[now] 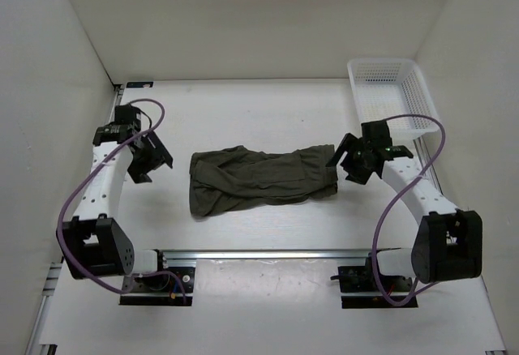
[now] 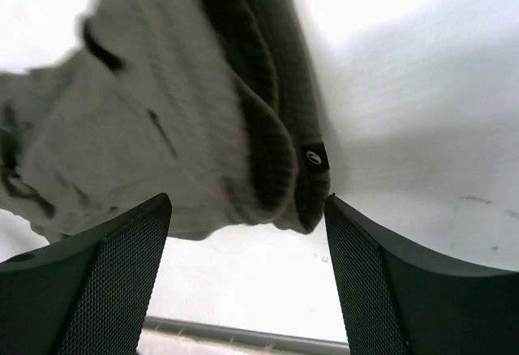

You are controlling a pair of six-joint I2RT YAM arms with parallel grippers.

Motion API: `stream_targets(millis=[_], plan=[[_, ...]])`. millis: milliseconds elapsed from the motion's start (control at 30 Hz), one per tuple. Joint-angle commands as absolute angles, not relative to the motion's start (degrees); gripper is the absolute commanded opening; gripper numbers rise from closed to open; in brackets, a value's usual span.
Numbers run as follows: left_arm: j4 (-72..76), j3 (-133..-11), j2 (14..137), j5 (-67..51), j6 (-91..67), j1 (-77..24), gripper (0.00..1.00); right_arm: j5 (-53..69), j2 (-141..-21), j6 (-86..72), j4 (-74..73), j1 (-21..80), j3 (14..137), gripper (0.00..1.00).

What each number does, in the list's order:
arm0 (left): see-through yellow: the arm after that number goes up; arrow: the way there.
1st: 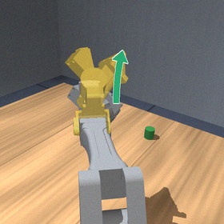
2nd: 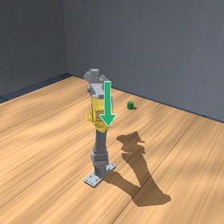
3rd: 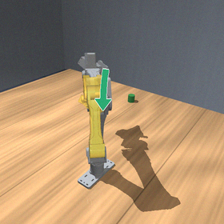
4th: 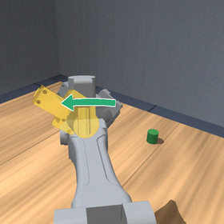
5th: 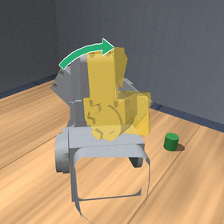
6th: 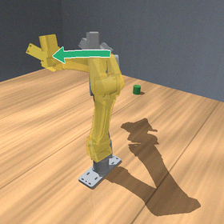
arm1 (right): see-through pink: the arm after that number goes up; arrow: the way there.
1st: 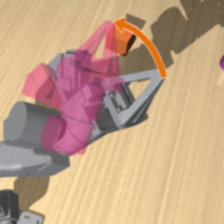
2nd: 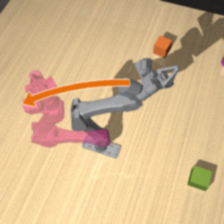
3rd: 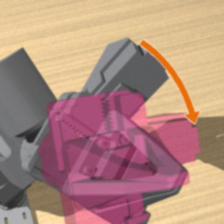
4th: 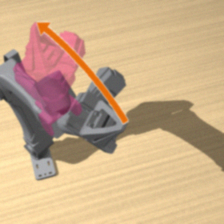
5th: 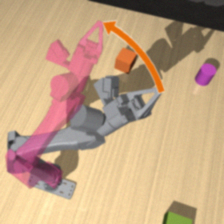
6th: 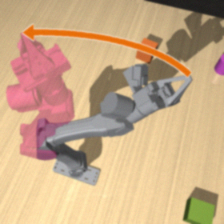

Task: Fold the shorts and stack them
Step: Fold the shorts

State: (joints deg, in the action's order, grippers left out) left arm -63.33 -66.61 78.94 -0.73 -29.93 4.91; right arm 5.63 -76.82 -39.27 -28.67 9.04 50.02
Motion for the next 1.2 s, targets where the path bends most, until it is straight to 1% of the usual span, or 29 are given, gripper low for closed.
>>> stream_targets(millis=[0, 33, 67, 133, 167, 233, 267, 300, 333, 367, 400, 433, 533, 567, 600, 633, 800, 900, 967, 1067, 1100, 1167], plan=[[-61.6, -73.3, 75.4, 0.4, -28.6, 4.8, 0.79, -0.1, -74.0, -35.5, -29.9, 9.1, 55.5, 0.81], [-61.6, -73.8, 76.2, 0.4, -28.6, 4.8, 0.76, -0.8, -74.7, -34.9, -31.4, 9.1, 56.4, 0.81], [-61.6, -73.8, 77.8, -0.4, -28.6, 4.8, 0.68, -1.6, -75.2, -34.0, -32.2, 9.1, 57.4, 0.81], [-60.4, -73.3, 78.8, -1.1, -28.0, 3.3, 0.63, -3.2, -76.5, -33.3, -33.9, 9.1, 59.6, 0.81], [-59.5, -71.6, 79.6, -3.2, -28.0, 2.8, 0.53, -3.9, -76.5, -32.7, -34.6, 9.1, 59.6, 0.82], [-56.6, -69.7, 80.5, -5.8, -28.0, 1.5, 0.37, -4.7, -76.5, -32.7, -35.2, 8.6, 59.6, 0.82], [-55.4, -68.9, 80.5, -7.0, -28.0, 0.7, 0.33, -5.2, -76.5, -32.7, -35.2, 8.6, 59.6, 0.82], [-54.5, -68.4, 82.0, -7.0, -28.0, -1.3, 0.26, -5.2, -75.8, -32.7, -35.2, 8.6, 59.6, 0.77], [-54.5, -68.4, 82.8, -5.6, -28.8, -2.4, 0.23, -5.2, -75.8, -32.2, -35.2, 8.6, 59.6, 0.73], [-54.0, -68.4, 83.6, -4.9, -28.8, -4.1, 0.23, -5.2, -75.8, -31.6, -35.2, 9.1, 59.6, 0.7], [-54.0, -69.0, 85.7, -3.9, -29.4, -4.7, 0.23, -5.2, -75.8, -31.6, -35.2, 9.1, 60.1, 0.63], [-54.0, -69.5, 86.8, -3.3, -30.2, -4.7, 0.24, -4.7, -75.8, -31.6, -35.2, 9.1, 60.1, 0.6], [-52.6, -70.6, 92.3, -2.7, -30.8, -6.1, 0.39, -3.3, -76.8, -30.9, -35.2, 9.1, 60.1, 0.6], [-52.0, -71.4, 93.6, -2.7, -30.8, -6.1, 0.47, -3.3, -77.6, -30.4, -35.2, 9.1, 60.1, 0.62], [-51.9, -72.2, 95.9, -2.7, -30.8, -6.8, 0.49, -2.2, -78.1, -30.4, -35.2, 9.1, 60.1, 0.67], [-51.3, -72.2, 96.9, -2.7, -30.8, -7.3, 0.53, -1.1, -78.7, -29.7, -35.2, 9.1, 60.1, 0.68], [-50.8, -74.9, 103.2, -3.3, -30.2, -7.8, 0.57, 1.6, -81.4, -27.9, -35.2, 9.1, 60.6, 0.7], [-50.2, -76.6, 105.5, -3.8, -29.7, -7.8, 0.57, 3.2, -83.8, -26.5, -34.5, 9.1, 60.6, 0.71], [-50.2, -78.0, 106.8, -3.8, -29.7, -8.3, 0.41, 5.4, -84.8, -26.5, -34.5, 9.1, 60.6, 0.71], [-50.2, -78.7, 107.6, -3.8, -29.7, -8.3, 0.1, 6.8, -86.3, -26.0, -33.8, 9.7, 60.6, 0.69], [-50.2, -78.7, 107.6, -3.8, -29.7, -8.3, 0.1, 6.8, -86.3, -26.0, -33.8, 9.7, 60.6, 0.69], [-50.2, -78.7, 107.6, -3.0, -29.7, -8.9, 0.1, 7.3, -86.3, -26.0, -33.8, 9.7, 60.6, 0.66]])
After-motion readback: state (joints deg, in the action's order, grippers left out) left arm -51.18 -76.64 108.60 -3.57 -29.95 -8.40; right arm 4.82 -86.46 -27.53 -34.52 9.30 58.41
